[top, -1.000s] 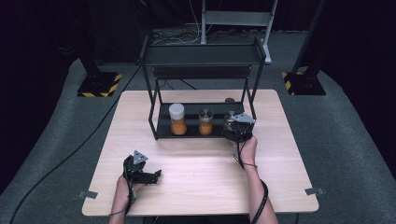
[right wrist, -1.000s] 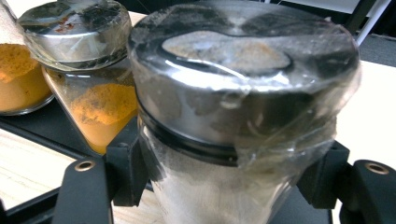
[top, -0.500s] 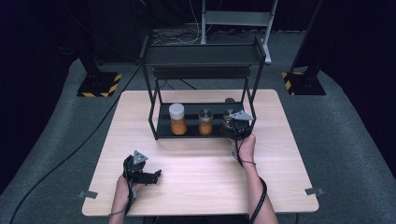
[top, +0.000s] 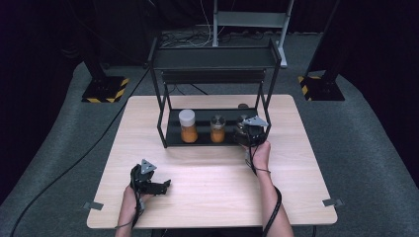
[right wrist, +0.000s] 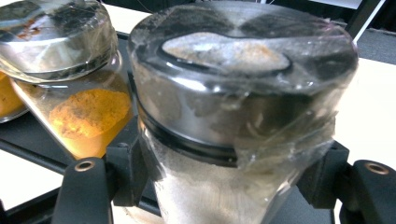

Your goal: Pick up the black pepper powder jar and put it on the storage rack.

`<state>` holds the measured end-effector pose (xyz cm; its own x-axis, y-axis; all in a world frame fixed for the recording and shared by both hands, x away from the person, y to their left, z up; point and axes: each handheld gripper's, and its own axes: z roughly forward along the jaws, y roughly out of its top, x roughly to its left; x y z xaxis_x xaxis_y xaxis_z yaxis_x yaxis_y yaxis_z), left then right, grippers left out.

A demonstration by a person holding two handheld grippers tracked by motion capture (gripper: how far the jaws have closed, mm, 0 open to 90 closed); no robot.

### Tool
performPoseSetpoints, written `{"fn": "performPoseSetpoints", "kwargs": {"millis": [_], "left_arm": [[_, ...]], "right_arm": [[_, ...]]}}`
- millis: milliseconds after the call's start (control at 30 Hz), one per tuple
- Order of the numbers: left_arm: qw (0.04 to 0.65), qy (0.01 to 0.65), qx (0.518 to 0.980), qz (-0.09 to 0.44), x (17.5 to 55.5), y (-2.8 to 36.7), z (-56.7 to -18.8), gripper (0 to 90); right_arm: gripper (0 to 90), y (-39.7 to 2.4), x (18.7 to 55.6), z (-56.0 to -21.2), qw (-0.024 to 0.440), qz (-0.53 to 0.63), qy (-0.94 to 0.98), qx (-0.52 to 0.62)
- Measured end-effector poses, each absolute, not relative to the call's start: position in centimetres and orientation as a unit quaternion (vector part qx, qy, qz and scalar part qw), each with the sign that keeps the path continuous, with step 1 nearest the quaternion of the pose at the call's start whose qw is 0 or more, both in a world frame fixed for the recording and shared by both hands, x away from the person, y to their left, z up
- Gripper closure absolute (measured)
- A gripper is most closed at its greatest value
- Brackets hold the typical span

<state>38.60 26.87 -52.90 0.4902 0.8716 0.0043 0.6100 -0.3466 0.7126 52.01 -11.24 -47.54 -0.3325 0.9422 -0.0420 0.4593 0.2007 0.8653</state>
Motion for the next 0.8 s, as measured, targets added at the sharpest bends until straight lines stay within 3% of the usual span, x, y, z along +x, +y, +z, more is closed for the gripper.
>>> {"fn": "performPoseSetpoints", "kwargs": {"millis": [800], "left_arm": [[0.332,0.465,0.796,0.197,38.6,26.9,-52.9,1.3]], "right_arm": [[30.1,-11.4,53.2,-48.6,0.302,0.392,0.705,0.508]]}}
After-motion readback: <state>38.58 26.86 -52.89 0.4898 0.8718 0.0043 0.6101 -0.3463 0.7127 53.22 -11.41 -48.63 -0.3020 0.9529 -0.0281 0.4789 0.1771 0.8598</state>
